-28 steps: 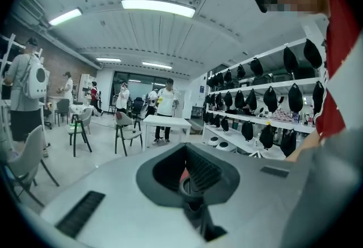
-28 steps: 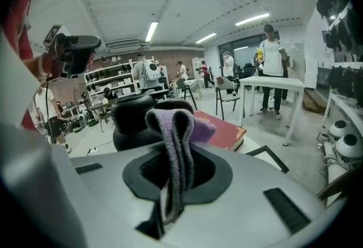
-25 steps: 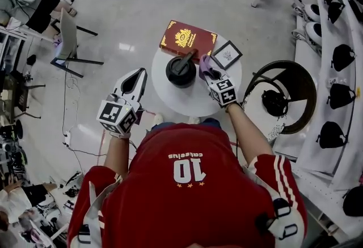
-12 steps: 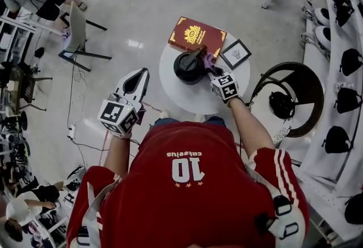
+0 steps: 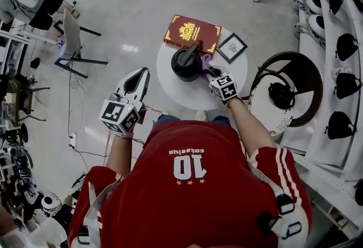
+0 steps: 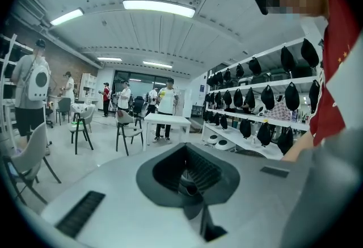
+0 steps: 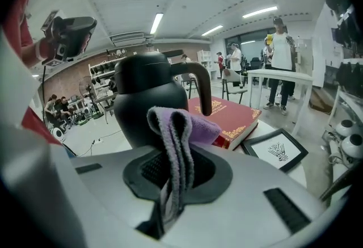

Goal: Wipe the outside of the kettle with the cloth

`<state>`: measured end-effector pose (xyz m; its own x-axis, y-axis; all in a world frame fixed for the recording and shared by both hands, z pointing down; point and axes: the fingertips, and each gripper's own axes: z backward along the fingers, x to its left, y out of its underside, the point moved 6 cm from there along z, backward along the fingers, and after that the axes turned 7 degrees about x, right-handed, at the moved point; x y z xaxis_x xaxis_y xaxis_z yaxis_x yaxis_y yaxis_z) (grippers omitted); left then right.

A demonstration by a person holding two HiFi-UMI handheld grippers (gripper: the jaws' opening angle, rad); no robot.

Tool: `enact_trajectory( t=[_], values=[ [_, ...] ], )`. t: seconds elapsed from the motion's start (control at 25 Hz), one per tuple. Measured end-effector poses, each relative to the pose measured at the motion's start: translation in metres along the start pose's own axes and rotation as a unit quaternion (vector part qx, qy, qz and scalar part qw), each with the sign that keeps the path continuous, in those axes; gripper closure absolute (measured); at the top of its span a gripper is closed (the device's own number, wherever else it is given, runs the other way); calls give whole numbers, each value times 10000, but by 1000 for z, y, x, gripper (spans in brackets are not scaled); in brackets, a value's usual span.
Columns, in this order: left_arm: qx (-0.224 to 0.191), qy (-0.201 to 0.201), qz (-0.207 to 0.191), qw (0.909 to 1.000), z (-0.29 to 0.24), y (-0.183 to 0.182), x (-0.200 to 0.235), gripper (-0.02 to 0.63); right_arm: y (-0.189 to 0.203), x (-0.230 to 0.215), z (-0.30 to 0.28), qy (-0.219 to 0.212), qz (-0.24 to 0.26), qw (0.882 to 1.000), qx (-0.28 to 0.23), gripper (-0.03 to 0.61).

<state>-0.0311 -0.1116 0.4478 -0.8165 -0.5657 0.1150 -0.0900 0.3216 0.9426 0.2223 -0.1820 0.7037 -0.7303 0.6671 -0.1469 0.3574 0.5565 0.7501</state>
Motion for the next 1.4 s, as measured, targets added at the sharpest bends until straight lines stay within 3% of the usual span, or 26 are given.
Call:
enact_trajectory(
  t=[0.8, 1.08, 1.4],
  values=[
    [-26, 865, -28, 9962, 12, -2, 52, 606, 10, 56, 8, 714, -807, 9940, 203, 532],
    [7, 1198, -31, 9928, 23, -3, 75, 606, 12, 78, 7, 1050, -1283, 9859, 231, 532],
    [-9, 1578, -85, 9874, 41, -1, 99, 606, 12, 112, 4, 1407, -1491, 9785, 216, 532]
  ],
)
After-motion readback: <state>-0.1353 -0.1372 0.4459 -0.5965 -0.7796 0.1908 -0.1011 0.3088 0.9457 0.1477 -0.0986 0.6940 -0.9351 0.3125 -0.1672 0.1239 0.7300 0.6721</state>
